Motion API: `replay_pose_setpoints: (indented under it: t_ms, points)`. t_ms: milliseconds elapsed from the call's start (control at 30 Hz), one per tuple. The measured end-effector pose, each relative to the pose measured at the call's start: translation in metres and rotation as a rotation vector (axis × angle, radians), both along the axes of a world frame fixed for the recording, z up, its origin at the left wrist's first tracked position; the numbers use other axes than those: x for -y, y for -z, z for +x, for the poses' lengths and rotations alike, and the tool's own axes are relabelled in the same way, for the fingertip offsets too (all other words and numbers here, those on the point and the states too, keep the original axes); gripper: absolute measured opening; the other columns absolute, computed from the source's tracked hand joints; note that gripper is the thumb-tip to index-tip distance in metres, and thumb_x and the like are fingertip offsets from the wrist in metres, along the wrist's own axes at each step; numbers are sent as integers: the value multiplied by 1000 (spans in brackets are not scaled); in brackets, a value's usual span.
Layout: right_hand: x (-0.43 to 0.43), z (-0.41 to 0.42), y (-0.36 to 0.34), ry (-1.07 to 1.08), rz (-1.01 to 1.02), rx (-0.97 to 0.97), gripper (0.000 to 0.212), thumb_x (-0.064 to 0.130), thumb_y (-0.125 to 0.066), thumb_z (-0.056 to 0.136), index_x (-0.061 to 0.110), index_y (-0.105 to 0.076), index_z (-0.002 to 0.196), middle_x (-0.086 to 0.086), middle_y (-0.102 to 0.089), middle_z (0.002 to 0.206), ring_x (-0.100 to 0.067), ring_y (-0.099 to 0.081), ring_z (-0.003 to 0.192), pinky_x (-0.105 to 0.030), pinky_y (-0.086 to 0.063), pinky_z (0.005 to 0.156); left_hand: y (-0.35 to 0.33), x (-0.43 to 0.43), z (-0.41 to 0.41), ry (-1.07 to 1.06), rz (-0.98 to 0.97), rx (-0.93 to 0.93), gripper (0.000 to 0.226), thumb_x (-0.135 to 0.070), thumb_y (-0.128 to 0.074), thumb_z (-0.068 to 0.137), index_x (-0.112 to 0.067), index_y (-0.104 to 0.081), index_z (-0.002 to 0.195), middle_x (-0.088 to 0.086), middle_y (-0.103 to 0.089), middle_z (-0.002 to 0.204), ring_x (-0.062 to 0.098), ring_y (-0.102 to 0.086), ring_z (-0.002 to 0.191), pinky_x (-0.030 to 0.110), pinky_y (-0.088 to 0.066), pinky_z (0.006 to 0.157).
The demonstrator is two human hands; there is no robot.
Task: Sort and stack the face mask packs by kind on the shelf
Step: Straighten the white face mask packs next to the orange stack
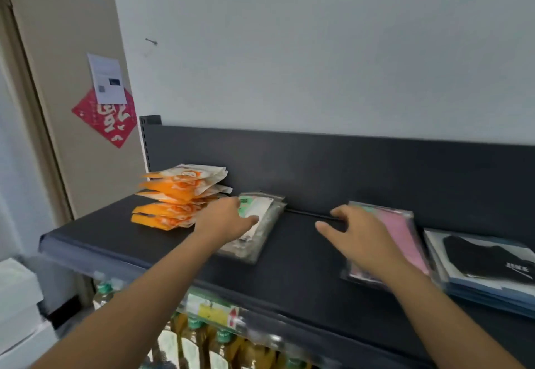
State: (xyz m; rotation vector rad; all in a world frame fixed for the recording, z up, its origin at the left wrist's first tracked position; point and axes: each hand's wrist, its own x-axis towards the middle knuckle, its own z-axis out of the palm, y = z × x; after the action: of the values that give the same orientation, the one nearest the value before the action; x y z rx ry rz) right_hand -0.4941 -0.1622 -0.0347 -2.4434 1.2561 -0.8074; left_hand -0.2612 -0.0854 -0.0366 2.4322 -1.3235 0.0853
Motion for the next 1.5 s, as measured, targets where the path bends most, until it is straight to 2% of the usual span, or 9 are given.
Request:
replay_pose_setpoints:
  t_ms: [100,267,467,700,800,900,1000,1133,1500]
  points:
    - [-11,56,10,3,195,-46,58,55,-58,86,13,-58,125,-1,-61,128,-20,-56,118,-27,-42,91,11,-8,43,-22,45,-84,55,-60,-57,83,-13,-61,112,6,-68,112,25,-63,100,31,-44,72]
    - [-11,145,21,106,434,-13,35,49,-59,86,17,-51,75,-1,-58,92,-21,-58,87,-26,-38,70,24,6,85,69,70,-302,66,-61,-58,84,-7,-56,123,9,-64,121,25,-61,107,30,-44,78]
    - [-1,192,23,298,512,87,43,47,-62,84,10,-58,106,0,-56,89,-19,-56,83,-25,-41,56,24,27,98,236,45,-502,52,-47,-64,85,-9,-61,121,6,-65,121,22,-62,107,26,-43,75]
    - [19,194,32,318,724,380,50,43,-78,73,5,-50,90,-3,-62,88,-21,-63,84,-31,-53,68,24,40,113,278,-38,-1036,63,-20,-77,77,-5,-46,129,-4,-56,84,9,-57,73,24,-46,62]
    - [23,189,32,206,788,519,54,38,-80,73,0,-61,106,-7,-72,91,-21,-70,79,-30,-53,64,32,47,120,323,-110,-1222,66,-14,-84,67,-8,-46,120,6,-69,97,18,-71,81,31,-58,65]
    - [23,191,34,210,571,552,70,48,-78,71,8,-43,116,5,-63,102,-16,-66,92,-36,-56,79,42,59,124,462,-282,-1047,82,-31,-88,49,-25,-42,117,2,-63,118,17,-66,102,39,-58,84]
    - [9,195,28,186,230,637,65,47,-76,73,15,-35,113,14,-54,102,2,-61,87,-18,-54,70,44,61,122,646,-477,-856,104,-45,-84,45,-37,-32,135,-1,-49,135,18,-55,122,43,-54,93]
    - [2,197,26,74,-38,810,60,29,-78,77,21,-31,115,19,-55,103,18,-60,85,-3,-47,66,42,58,117,878,-638,-830,105,-12,-83,67,-29,-19,148,1,-43,142,14,-50,129,39,-57,90]
    - [8,195,37,-44,118,955,78,45,-87,58,21,-47,121,6,-67,113,-7,-68,101,-29,-59,77,49,53,124,843,-639,-790,119,-37,-88,55,-43,-14,148,-8,-48,138,11,-54,123,38,-56,92]
